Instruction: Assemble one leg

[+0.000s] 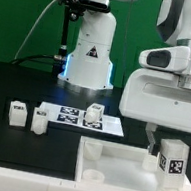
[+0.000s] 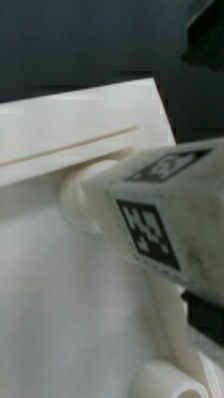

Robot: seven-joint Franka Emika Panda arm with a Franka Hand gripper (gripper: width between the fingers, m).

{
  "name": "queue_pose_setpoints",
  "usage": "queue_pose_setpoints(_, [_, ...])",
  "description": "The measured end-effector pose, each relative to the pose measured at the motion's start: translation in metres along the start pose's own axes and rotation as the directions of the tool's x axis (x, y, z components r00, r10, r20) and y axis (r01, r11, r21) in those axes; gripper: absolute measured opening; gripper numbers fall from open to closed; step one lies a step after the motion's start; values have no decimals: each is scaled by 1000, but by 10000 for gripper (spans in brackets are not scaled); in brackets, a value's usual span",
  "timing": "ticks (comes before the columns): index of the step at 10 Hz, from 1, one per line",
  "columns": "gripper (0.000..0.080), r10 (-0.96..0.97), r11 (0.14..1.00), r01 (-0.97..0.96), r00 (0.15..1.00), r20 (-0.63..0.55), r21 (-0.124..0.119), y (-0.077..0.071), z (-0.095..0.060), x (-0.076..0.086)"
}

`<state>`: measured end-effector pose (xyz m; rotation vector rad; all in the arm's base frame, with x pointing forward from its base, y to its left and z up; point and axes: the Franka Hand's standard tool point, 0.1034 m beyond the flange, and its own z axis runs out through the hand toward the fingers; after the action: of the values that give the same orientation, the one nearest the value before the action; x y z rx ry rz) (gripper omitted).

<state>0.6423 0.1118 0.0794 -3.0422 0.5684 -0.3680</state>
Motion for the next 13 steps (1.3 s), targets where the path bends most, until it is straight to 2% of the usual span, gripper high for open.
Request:
queue_pose_setpoints(1, [428, 30, 1000, -30, 1000, 1, 2, 0, 0, 0])
queue_pose_setpoints(2, [286, 130, 992, -130, 992, 2, 4, 0, 0, 0])
queue_pose_setpoints(5, [286, 353, 936, -353, 936, 4, -1, 3, 1, 0])
queue_pose_setpoints(7, [286, 607, 795, -607, 795, 16, -1, 7, 1, 0])
queue_pose_setpoints(8, [286, 746, 665, -747, 665, 29, -1, 10, 1, 0])
queue_pose_setpoints(9, [286, 838, 544, -839, 543, 49, -2, 12, 1, -1])
queue_pose_setpoints(11, [288, 923, 381, -924, 378, 75, -21, 10, 1, -3])
queue_pose_setpoints(12, [288, 944, 324, -946, 321, 76, -27, 10, 1, -4])
queue_pose_setpoints(13, [288, 937, 343, -939, 341, 75, -26, 10, 1, -4])
